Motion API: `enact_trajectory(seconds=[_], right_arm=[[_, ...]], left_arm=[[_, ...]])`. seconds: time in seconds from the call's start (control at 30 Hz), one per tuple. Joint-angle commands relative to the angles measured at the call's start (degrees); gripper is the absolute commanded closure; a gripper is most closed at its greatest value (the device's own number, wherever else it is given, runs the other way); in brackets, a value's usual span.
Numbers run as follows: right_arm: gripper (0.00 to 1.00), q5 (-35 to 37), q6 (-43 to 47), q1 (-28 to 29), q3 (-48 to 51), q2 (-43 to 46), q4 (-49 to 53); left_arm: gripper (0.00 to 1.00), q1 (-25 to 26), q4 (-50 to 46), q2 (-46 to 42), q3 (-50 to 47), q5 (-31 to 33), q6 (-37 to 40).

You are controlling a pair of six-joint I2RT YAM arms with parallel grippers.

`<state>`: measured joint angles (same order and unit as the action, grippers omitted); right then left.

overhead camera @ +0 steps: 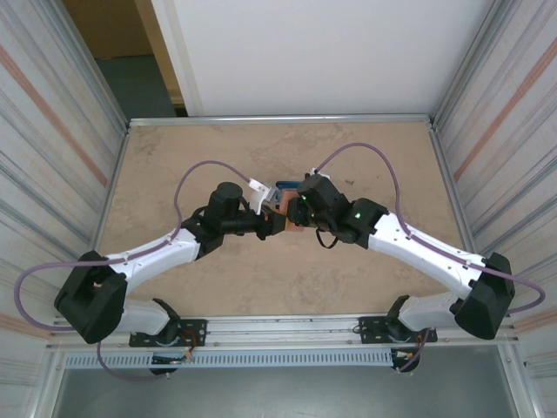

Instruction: Take the credit cards out of the card holder

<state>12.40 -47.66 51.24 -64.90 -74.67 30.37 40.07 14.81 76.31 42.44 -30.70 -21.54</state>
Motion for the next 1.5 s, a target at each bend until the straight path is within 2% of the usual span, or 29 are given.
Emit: enact_trajectory(seconds=[0.0,0.23,0.57,0.83,1.07,1.23,1.33,1.37,1.47], right_arm=[[0.68,1.6,-2.02,-0.57,-0.39,-1.71,5.42],[0.69,2.82,-3.62,-0.65,0.65,-1.48,7.2],[0.8,3.66,-4.09,-1.06,1.67,0.08,7.03],[0.99,2.9,-3.84,-2.23,3.03,1.61,6.27],[1.0,0.62,-3.31,-3.78,5.48,4.33,3.81],[0.73,-0.27,-0.72,-5.26,7.35,7.87,1.96],[0.65,-1.55,0.82,-7.18,9.9,11.1,-0.42],[0.59,-2.4,1.42,-8.05,11.13,12.61,-1.73],[0.51,-7.05,3.82,-11.05,15.07,16.88,-7.29]], left_arm=[[1.0,-0.26,6.09,-1.17,0.63,-1.69,-0.05],[1.0,-0.26,6.67,-1.43,0.74,-1.11,-0.08],[1.0,-0.26,6.39,-1.6,0.64,-1.12,-0.08],[1.0,-0.33,5.96,-1.08,0.89,-0.95,0.07],[1.0,-0.51,5.19,-1.04,1.05,-1.2,0.18],[1.0,-2.8,3.83,-1.9,0.9,-4.55,0.44],[1.0,-4.78,3.58,-2.75,0.78,-8.86,0.62],[1.0,-5.44,3.1,-3.02,0.96,-10.17,0.99],[1.0,-6.5,1.87,-3.3,1.63,-15.1,2.0]])
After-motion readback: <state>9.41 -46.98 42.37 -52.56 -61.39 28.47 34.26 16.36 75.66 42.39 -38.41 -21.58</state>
